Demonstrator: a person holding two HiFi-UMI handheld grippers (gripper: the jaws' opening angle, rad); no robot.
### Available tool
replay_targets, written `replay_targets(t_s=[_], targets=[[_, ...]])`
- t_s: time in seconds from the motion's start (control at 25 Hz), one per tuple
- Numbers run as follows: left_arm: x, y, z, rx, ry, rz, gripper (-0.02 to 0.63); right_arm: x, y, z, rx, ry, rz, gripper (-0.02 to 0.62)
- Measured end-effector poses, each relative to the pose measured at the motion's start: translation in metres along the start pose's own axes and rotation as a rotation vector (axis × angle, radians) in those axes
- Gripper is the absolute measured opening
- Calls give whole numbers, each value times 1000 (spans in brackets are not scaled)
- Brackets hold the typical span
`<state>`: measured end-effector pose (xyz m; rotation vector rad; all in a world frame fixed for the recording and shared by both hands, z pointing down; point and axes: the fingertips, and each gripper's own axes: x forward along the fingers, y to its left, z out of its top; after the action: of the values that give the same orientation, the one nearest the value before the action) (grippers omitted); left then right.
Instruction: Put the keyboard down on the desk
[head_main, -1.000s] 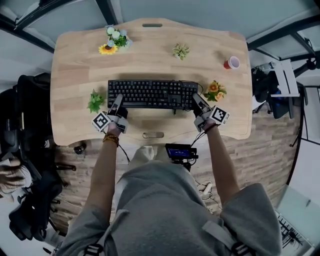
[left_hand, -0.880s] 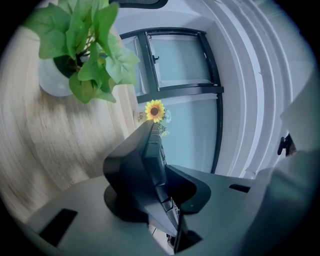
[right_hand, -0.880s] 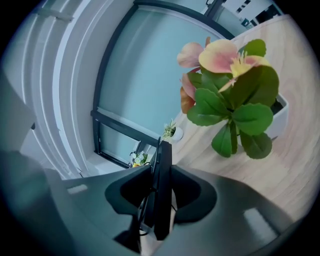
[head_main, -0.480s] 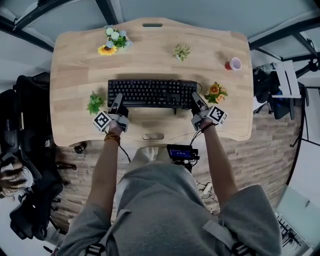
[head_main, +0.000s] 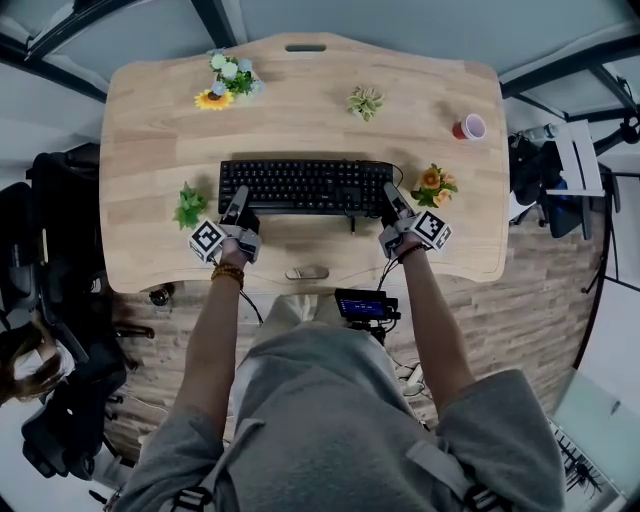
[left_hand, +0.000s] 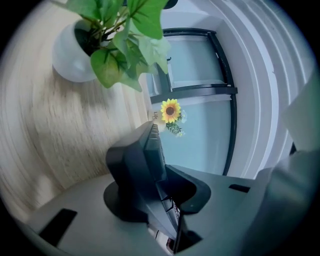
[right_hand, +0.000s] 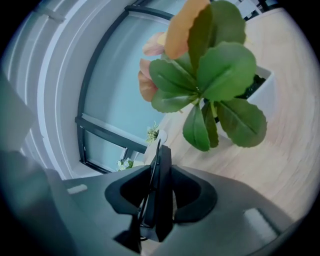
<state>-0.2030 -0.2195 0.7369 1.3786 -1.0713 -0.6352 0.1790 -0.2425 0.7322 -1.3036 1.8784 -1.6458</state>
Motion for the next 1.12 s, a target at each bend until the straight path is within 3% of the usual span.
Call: replay_targets(t_s=[0.64,0.96,1.12], targets=[[2,32,-5,-85,21,103,100,9,-26,-8,27,-26,-111,132],[6,33,-4,-71,52,156,101,8,-34,-9,47,-37,-139,140],[6,35,-1,-78,66,224,135,10,-33,-8,43,-41,-145,140]])
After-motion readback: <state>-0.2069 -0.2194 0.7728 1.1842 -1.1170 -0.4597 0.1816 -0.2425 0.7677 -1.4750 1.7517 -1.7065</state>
